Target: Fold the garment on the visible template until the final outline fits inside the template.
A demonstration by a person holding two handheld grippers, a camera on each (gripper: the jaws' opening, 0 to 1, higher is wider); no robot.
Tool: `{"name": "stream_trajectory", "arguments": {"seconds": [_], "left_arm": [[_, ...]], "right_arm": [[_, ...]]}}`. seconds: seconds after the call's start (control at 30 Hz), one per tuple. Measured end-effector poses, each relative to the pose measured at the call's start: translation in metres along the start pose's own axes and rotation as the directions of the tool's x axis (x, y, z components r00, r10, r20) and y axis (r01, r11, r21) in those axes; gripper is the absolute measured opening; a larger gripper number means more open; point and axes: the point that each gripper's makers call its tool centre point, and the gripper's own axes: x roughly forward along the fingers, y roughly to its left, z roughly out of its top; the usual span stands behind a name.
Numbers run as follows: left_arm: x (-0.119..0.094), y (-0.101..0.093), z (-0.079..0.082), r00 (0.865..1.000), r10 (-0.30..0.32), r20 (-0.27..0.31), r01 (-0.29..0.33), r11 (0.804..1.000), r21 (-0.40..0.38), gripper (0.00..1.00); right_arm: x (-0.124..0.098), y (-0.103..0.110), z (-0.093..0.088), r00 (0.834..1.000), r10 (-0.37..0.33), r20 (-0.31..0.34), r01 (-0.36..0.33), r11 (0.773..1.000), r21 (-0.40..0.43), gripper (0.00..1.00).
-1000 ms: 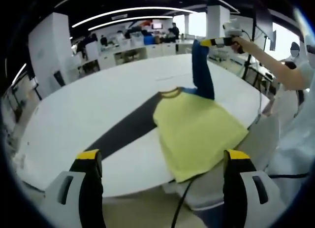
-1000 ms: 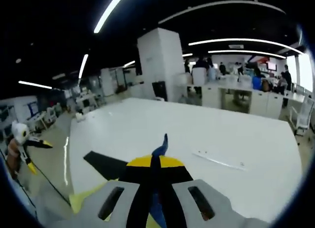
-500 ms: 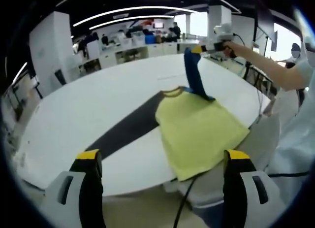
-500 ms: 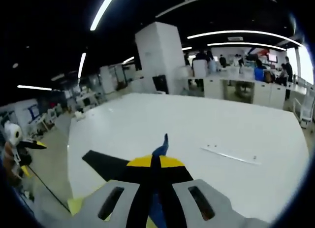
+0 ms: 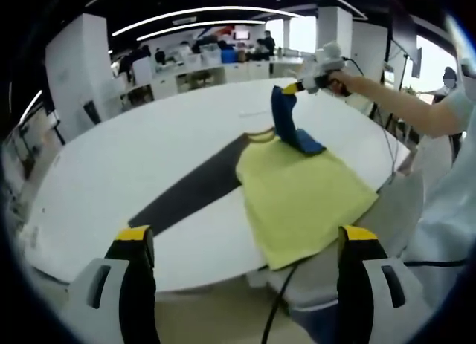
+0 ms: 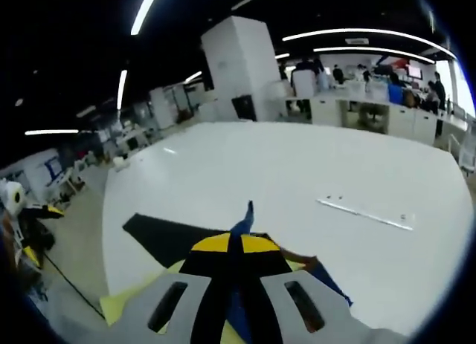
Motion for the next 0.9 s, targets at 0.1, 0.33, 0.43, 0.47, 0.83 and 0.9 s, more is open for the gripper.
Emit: {"name": "stream_trajectory", "arguments": {"seconds": [0.1,0.33,0.43,0.47,0.83,0.9], "left_arm": [[0.000,0.000,-0.001,1.000,0.001,-0.004,-0.001,1.000,-0.004,1.00],[0.001,0.001,-0.004,1.000,0.002,-0.013,-0.002,1.000,-0.010,1.00],[0.001,0.001,-0.004,1.000,0.001,-0.014,-0.001,1.000,-0.011,1.00],[0.002,0.001,-0.004,1.000,0.000,-0.014,0.000,1.000,-0.012,1.00],[0.003,0.002,-0.007,1.000,-0.003,-0.019,0.002,1.000,-0.017,0.99],[0.003,0.002,-0.008,1.000,-0.002,-0.020,0.001,1.000,-0.019,0.99]], "right_arm": [[0.009,0.003,-0.013,0.999,0.003,-0.033,-0.003,1.000,0.003,0.03],[0.026,0.010,-0.032,0.997,0.022,-0.072,-0.020,0.999,0.026,0.03],[0.032,0.012,-0.038,0.996,0.027,-0.083,-0.024,0.999,0.033,0.03],[0.034,0.012,-0.040,0.996,0.029,-0.088,-0.026,0.999,0.035,0.03],[0.057,0.019,-0.062,0.991,0.044,-0.128,-0.033,0.996,0.081,0.03],[0.061,0.021,-0.065,0.990,0.048,-0.134,-0.036,0.995,0.089,0.03]]}}
